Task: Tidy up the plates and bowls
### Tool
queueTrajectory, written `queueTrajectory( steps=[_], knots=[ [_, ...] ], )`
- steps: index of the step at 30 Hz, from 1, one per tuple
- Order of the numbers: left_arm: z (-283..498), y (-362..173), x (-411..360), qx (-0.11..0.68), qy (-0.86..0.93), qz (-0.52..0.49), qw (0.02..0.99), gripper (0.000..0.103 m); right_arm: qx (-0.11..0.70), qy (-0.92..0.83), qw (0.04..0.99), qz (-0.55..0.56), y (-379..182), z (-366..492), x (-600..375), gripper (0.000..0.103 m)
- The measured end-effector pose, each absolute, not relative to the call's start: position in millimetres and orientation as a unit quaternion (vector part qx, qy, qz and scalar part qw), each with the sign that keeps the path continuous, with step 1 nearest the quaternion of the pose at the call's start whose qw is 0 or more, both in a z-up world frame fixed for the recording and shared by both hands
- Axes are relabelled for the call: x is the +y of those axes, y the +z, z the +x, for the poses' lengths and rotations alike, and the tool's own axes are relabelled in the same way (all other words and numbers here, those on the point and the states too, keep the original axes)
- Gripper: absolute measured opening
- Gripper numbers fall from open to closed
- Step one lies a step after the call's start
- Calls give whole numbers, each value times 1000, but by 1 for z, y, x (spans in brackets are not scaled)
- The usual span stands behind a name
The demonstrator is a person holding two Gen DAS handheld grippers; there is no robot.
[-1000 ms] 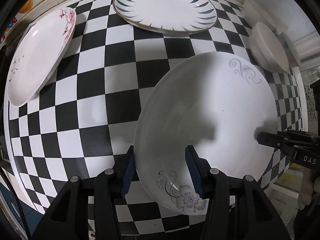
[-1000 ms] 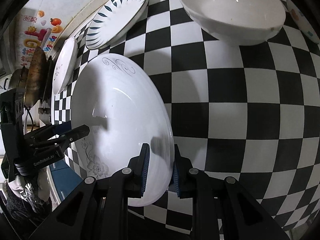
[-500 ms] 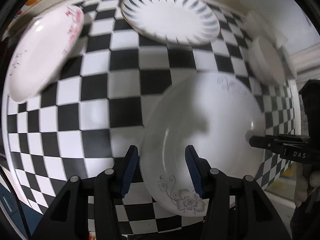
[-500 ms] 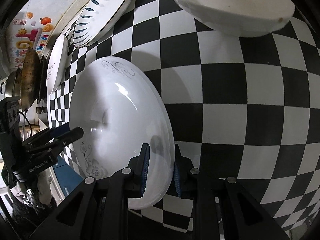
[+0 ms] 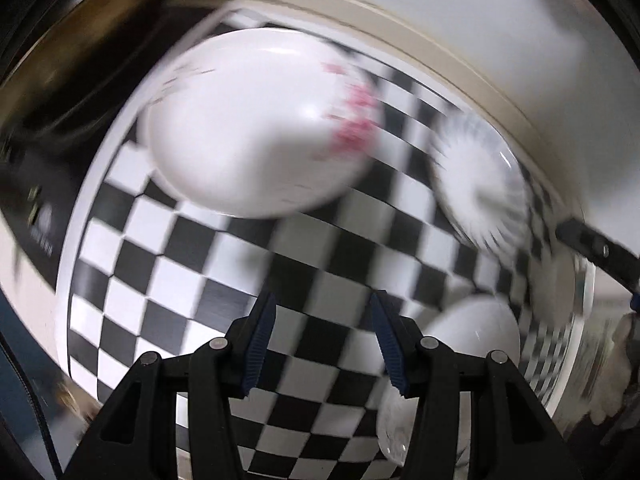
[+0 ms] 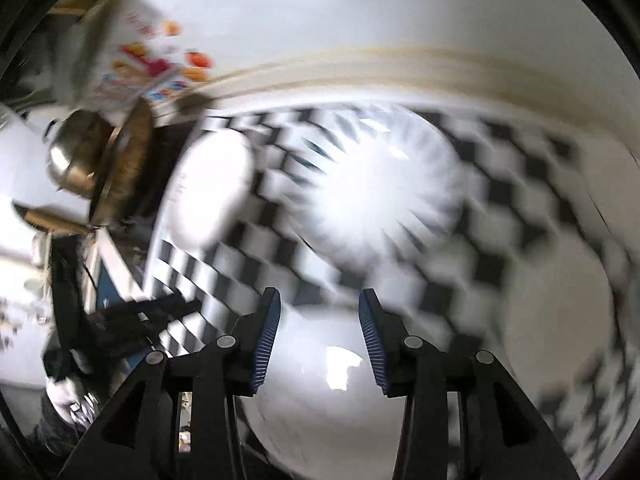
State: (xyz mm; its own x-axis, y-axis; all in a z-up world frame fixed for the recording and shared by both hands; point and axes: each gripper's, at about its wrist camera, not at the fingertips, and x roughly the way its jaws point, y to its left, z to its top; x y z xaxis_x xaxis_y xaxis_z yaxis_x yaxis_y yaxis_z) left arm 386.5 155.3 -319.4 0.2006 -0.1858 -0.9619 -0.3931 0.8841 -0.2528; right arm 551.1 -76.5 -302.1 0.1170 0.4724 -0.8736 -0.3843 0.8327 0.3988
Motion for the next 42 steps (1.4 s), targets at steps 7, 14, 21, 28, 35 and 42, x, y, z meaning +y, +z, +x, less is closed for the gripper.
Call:
queueTrajectory(
  steps=[7, 14, 21, 28, 35, 42],
  knots=[
    [387, -349, 226, 610, 156, -330, 703, 47, 600, 374, 707, -17, -342, 645, 49, 44],
    [399, -366, 263, 597, 190, -360, 692, 47, 633, 405, 652, -99, -393, 700, 142, 44],
    [412, -378, 276, 590, 189, -364, 696, 39, 650, 417, 620, -140, -426, 709, 178, 39],
    [418, -374, 271, 597, 189, -331, 706, 26, 644, 419, 619, -162, -427, 701, 174, 18],
    [409, -355, 257, 595, 168, -308, 723, 26, 638, 409, 638, -134, -407, 680, 134, 17],
    [400, -318, 236, 586, 127, -272, 753, 26, 622, 390, 672, -101, -369, 651, 79, 17]
  ],
)
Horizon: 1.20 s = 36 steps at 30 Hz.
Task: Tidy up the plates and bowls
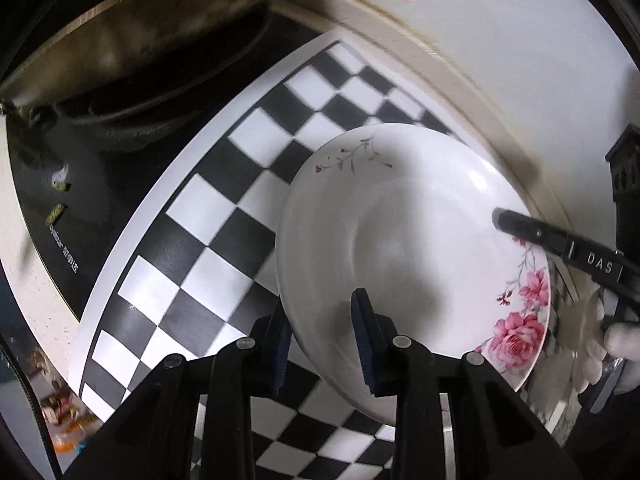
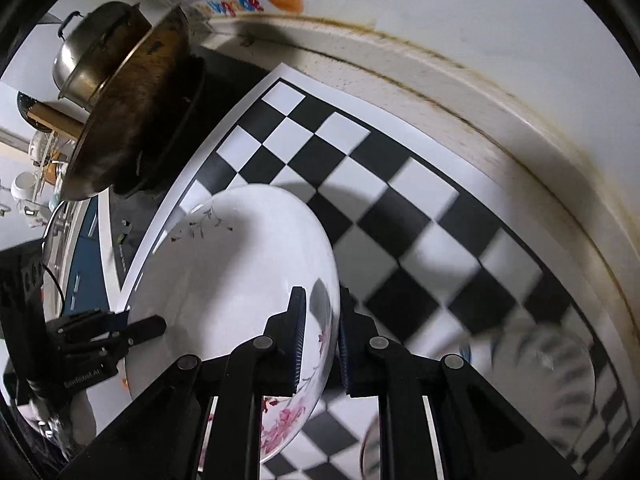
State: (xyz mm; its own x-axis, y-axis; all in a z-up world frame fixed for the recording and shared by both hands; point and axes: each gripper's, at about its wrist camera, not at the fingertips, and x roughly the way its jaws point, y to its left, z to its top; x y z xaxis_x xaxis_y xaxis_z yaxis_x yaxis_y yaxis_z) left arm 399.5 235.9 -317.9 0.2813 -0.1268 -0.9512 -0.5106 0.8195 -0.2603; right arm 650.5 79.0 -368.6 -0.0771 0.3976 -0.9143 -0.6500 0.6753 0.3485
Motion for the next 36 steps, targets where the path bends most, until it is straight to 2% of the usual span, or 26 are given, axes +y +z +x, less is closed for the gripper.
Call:
queueTrajectory(
  steps=[7, 13, 24, 36],
  knots=[
    [393, -281, 191, 587, 45, -208, 781, 26, 601, 335, 725, -34, -317, 599, -14, 17],
    [383, -275, 127, 601, -36, -155, 783, 26, 590, 269, 761, 19, -296, 528, -112, 17],
    [360, -308, 50, 643, -109, -80, 754, 26, 617, 164, 763, 98, -340, 408, -213, 17],
    [355, -333, 37, 664, -107, -47, 738, 26, 635, 136, 751, 119, -372, 382, -227, 17]
  ],
)
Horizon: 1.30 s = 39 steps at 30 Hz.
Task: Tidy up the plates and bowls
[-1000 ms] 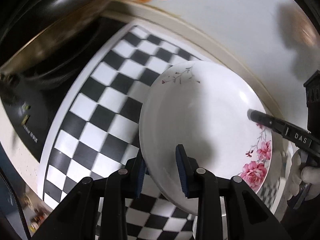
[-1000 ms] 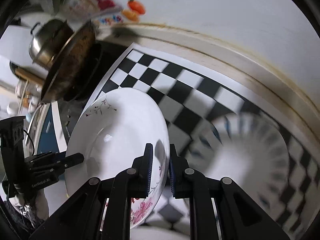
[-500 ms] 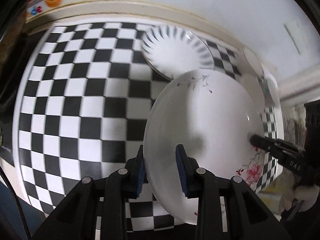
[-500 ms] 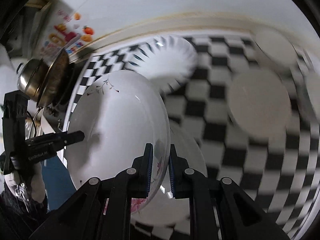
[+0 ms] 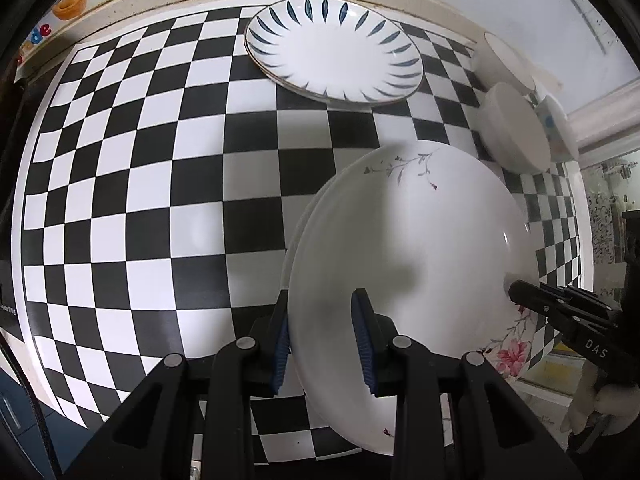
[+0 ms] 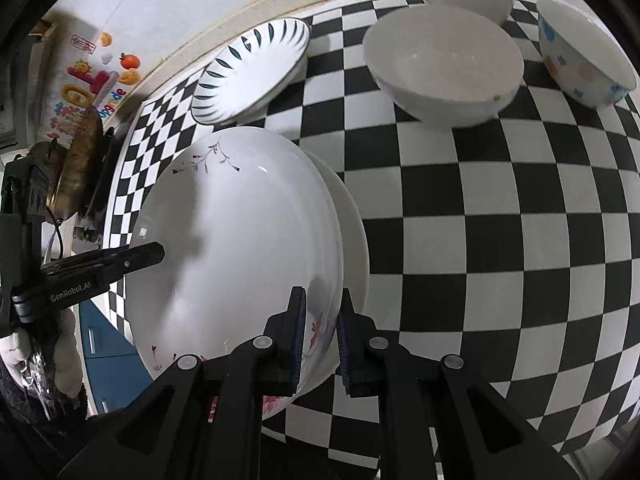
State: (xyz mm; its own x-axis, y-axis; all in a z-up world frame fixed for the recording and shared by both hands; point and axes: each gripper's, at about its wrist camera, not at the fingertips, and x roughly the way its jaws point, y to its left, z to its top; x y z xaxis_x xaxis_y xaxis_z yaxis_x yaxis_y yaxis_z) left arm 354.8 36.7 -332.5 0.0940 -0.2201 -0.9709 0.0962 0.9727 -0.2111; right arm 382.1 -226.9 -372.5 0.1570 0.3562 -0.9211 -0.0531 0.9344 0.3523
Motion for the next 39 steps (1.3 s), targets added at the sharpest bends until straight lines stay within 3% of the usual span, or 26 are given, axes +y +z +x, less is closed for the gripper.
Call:
queueTrajectory(
  steps=[27, 34, 36, 38, 39],
  knots=[
    [350, -341, 30, 680, -96, -26, 726, 26, 663, 123, 733, 84, -373, 391, -225, 25],
    [371, -306, 52, 660, -84, -75, 743, 28, 621, 134, 761, 131, -325, 403, -244, 26],
    [386, -297, 62, 651, -77, -93, 749, 28, 601, 144, 775, 135, -306, 418, -245, 35],
    [408, -292, 72, 646, -67, -105, 753, 28, 577, 157, 790, 135, -292, 439, -240, 62],
    [420, -292, 75, 645, -59, -109, 754, 29, 568, 164, 795, 136, -287, 450, -238, 64]
  ],
)
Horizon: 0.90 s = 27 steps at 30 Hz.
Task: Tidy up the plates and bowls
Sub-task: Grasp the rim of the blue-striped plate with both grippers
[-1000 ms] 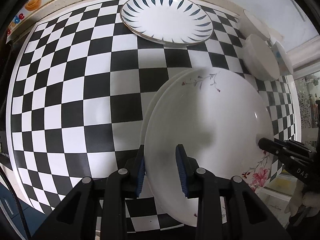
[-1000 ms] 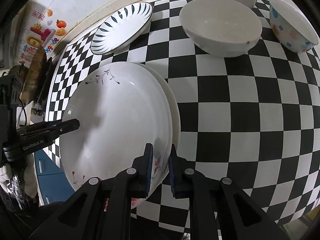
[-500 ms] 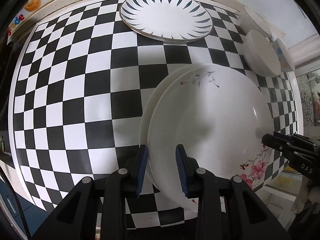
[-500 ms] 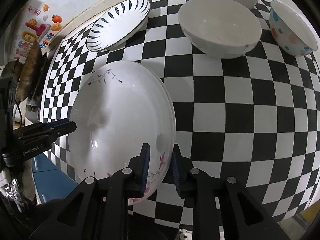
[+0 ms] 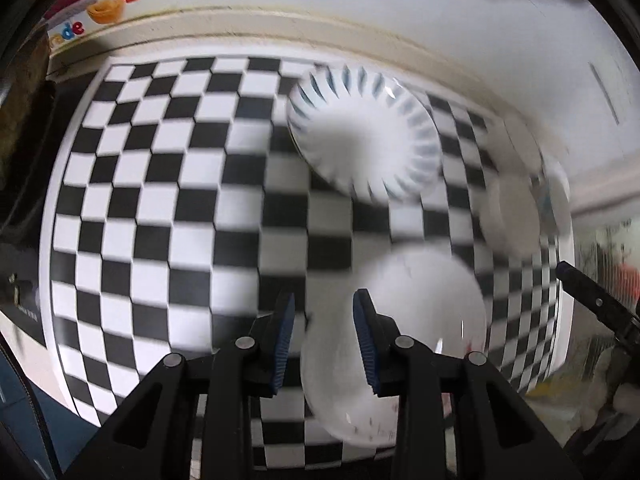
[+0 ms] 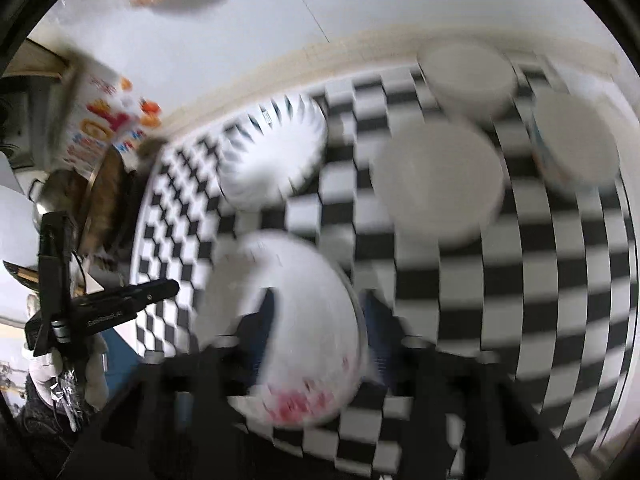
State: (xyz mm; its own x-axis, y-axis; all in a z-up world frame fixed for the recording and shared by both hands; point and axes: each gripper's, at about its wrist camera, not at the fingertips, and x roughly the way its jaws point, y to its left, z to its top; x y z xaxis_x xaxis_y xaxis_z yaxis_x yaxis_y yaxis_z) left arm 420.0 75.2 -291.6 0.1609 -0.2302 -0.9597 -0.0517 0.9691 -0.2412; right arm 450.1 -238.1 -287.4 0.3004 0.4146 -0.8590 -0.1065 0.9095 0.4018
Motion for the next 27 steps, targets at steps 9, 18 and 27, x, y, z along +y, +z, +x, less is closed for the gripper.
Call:
queueTrajectory(
  steps=[9, 18, 27],
  knots=[
    [504, -324, 97, 661, -19, -130, 739, 29, 549, 163, 811, 121, -303, 574, -203, 65],
    [564, -372, 97, 692, -13, -128, 710, 29, 640, 152, 743, 127, -379, 661, -187, 65],
    [589, -386, 91, 697, -34, -117, 707, 28, 694, 195, 683, 117, -425, 688, -167, 32]
  ],
)
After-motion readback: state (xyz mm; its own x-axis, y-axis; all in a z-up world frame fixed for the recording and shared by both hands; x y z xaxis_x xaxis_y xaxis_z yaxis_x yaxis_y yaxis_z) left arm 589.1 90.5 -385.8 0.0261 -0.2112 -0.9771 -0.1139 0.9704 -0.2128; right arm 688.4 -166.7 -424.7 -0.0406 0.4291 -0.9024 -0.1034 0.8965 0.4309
